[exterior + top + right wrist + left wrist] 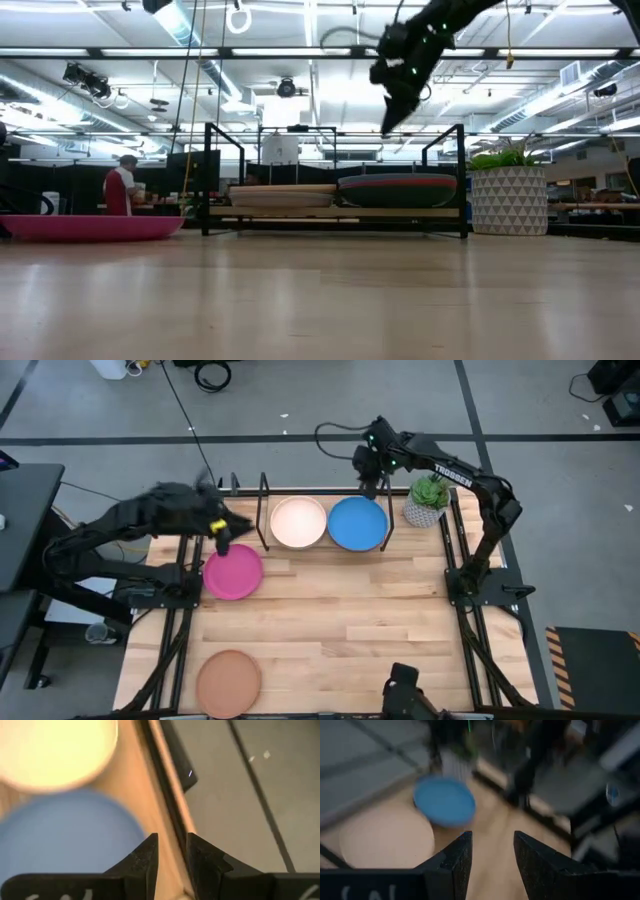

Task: Place and stack plates onto a shelf
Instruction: Stack the pink plate on top of the blue plate on the shelf

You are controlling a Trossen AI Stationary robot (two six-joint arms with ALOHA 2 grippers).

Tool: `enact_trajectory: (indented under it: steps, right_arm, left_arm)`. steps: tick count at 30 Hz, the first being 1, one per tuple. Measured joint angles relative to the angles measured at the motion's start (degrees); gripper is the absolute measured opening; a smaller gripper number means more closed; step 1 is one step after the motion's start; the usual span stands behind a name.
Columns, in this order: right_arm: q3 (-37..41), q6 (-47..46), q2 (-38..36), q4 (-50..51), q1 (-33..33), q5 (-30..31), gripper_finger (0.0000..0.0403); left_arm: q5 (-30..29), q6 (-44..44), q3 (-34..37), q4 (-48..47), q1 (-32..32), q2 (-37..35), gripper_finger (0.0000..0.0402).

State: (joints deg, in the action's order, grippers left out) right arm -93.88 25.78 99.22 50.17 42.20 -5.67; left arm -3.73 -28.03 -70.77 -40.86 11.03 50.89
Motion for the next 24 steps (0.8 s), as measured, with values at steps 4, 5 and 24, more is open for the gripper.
enact_trajectory:
  steps: [4,5,24]
  right_arm:
    - [-5.8,-4.3,-0.1,0.3,-2.2,0.0,0.0108]
    - [-7.1,-5.4,-0.1,0.5,-2.8,0.0,0.0108]
    - [-17.5,-17.0,-1.4,-2.0,-20.9,2.1,0.0106]
  left_arm:
    - [6.7,-5.0,2.8,-4.3,-4.4,2.6,0.0153]
    - [8.6,-6.2,3.6,-4.3,-5.8,3.2,0.0153]
    - [-1.3,-21.8,27.3,-3.2,-23.0,6.5,0.0153]
